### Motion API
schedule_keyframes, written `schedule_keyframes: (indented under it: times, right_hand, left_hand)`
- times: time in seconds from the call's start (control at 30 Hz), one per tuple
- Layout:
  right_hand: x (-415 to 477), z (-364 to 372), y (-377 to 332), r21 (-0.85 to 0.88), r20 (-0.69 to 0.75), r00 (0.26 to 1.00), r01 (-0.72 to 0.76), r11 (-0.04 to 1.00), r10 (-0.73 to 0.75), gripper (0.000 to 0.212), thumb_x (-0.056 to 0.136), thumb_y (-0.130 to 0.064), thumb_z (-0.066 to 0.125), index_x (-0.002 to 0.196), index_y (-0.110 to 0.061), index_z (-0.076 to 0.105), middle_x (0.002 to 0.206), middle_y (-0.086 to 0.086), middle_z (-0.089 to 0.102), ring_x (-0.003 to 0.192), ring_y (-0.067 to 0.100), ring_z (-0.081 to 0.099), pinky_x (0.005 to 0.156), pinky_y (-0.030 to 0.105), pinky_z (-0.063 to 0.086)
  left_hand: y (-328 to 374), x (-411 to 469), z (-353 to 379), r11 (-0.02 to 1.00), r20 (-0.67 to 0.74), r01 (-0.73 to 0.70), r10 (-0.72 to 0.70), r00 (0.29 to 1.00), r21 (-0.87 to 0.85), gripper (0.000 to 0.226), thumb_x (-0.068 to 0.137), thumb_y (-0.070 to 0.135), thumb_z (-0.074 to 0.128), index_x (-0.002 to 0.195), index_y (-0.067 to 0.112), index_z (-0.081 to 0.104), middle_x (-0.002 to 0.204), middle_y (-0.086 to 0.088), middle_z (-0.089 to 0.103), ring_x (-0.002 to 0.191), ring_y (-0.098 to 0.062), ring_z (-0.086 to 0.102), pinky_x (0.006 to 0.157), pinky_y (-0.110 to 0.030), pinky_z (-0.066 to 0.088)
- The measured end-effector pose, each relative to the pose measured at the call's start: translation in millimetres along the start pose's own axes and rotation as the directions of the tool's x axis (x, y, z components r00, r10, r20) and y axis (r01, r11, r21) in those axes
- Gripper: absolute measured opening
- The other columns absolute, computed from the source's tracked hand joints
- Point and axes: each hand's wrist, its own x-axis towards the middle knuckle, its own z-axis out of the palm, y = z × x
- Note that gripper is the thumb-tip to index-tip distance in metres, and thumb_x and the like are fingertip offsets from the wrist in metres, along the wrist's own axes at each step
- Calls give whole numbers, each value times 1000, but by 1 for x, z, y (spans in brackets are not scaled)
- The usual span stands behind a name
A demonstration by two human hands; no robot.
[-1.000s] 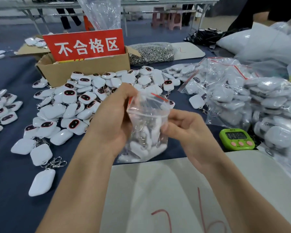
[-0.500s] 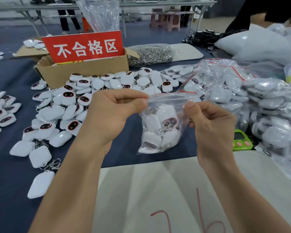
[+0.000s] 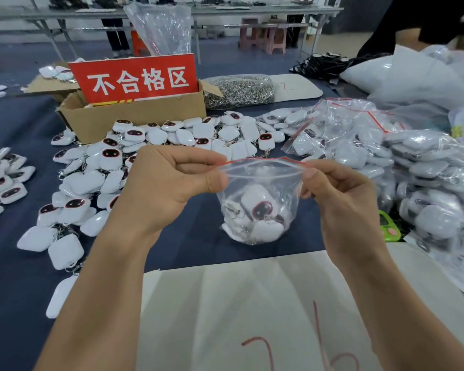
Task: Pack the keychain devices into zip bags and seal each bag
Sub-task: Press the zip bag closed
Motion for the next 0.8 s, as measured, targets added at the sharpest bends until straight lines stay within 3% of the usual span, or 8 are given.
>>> schedule_keyframes:
  times: [0.1,0.23,0.4,0.5,0.6,0.8]
  right_hand:
    - [1,-3,-1,-3,77,997,-9,1000,9,18,87,-7,71,84,-21,82,69,-5,74,69,9,66,70,15,51]
    - [3,-9,-4,-57,92,995,-23,998,28,10,85,-11,75,81,-19,80,68,-1,73,64,8,63,69,17,52]
    - [0,-6,-5,-67,112,992,-51,996,58,9,80,-11,83,75,-18,81,66,3,75,67,17,69,68,20,56]
    - [1,-8,-2,-131,61,998,3,991,5,29,89,-1,75,66,-19,76,60,3,70,74,30,70,68,19,54]
    - [2,-7,-4,-169,38,999,21,985,-15,29,88,-7,75,63,-21,73,57,2,67,56,16,61,68,22,53]
    - [2,-4,-2,-159,37,999,17,987,-11,25,85,-11,72,63,-23,72,53,3,60,52,15,51,58,21,42]
  left_hand:
    - [-1,0,1,999,23,24,-25,999,42,29,59,10,89,87,18,81,82,-3,80,78,-14,78,69,-15,56]
    - [-4,2,6,998,-54,18,-16,998,52,25,69,0,88,80,21,83,80,-3,80,76,-14,78,70,-15,56]
    - [-7,3,8,995,-89,17,-8,996,99,26,74,4,87,79,29,83,80,2,80,77,-12,78,73,-18,59]
    - [-7,3,6,985,-106,26,-8,994,170,27,75,10,88,77,36,83,76,2,79,74,-14,77,79,-30,63]
    - [-6,3,3,967,-125,8,24,992,253,29,74,19,91,72,46,80,70,5,77,67,-13,75,79,-35,62]
    - [-5,4,6,959,-95,-21,50,994,283,39,78,19,89,68,55,76,69,16,75,63,3,67,67,-12,54]
